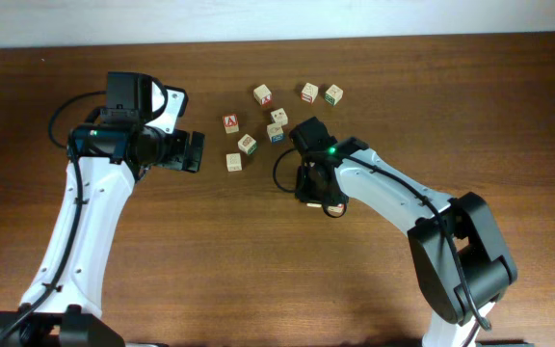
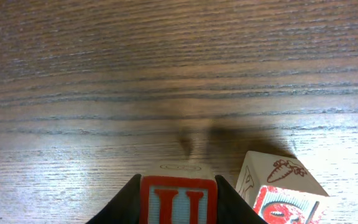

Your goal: Rotate 3 blocks

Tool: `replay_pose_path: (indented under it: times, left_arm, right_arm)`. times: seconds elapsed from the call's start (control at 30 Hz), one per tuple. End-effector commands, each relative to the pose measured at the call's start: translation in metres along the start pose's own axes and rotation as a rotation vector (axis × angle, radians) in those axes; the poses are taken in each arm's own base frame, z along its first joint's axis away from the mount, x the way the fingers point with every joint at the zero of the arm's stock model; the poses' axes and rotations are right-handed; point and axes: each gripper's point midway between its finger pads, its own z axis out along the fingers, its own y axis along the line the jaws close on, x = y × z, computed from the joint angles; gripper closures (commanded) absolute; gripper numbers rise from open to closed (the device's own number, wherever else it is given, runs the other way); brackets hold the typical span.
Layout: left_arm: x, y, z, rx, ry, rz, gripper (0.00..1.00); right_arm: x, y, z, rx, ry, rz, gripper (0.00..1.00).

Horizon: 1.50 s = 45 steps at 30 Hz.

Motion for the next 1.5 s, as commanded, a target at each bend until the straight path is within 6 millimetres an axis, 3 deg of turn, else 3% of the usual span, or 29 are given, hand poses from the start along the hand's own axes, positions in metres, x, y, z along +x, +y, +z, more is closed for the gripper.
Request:
replay_pose_path:
  times: [0.0, 0.17, 0.23, 0.33, 0.43, 0.5, 0.53, 0.73, 1.07, 1.4, 1.47]
  left_arm:
    - [-0.004, 0.0, -0.001, 0.008, -0.009, 0.008, 0.01]
    - [-0.004, 0.0, -0.001, 0.008, -0.009, 0.008, 0.01]
    - [-0.004, -0.001, -0.001, 0.008, -0.009, 0.008, 0.01]
    - [-0.004, 0.0, -0.001, 0.008, -0.009, 0.008, 0.01]
    - [-0.004, -0.001, -0.001, 0.008, -0.009, 0.008, 0.01]
    - [-0.004, 0.0, -0.001, 0.008, -0.009, 0.008, 0.01]
    - [-0.004, -0.001, -0.001, 0.008, -0.009, 0.008, 0.01]
    - [-0.004, -0.001, -0.001, 0.009, -0.009, 0.009, 0.01]
    - [-0.004, 0.0, -0.001, 0.008, -0.009, 0.008, 0.01]
    - [-0.004, 0.0, -0.001, 0.008, -0.009, 0.008, 0.01]
    - [-0.004, 0.0, -0.001, 0.008, -0.009, 0.008, 0.01]
  right_arm:
    - [0.0, -0.002, 0.0, 0.016, -0.01, 0.005, 0.59]
    - [-0.003, 0.001, -0.003, 0.007, -0.014, -0.005, 0.55]
    - [-0.024, 0.02, -0.025, -0.041, -0.063, -0.105, 0.49]
    - [-0.074, 0.055, -0.077, -0.125, -0.22, -0.231, 0.4]
    - [-0.122, 0.078, -0.11, -0.131, -0.386, -0.339, 0.26]
    - [-0.148, 0.088, -0.098, -0.098, -0.452, -0.384, 0.25]
    - [-0.155, 0.093, -0.079, -0.085, -0.464, -0.439, 0.23]
    - [-0.151, 0.09, 0.006, -0.028, -0.37, -0.547, 0.24]
    - [-0.148, 0.096, 0.043, -0.059, -0.344, -0.557, 0.37]
    - [-0.147, 0.095, 0.044, -0.058, -0.339, -0.549, 0.73]
    - [-0.148, 0.097, 0.032, -0.064, -0.349, -0.542, 0.73]
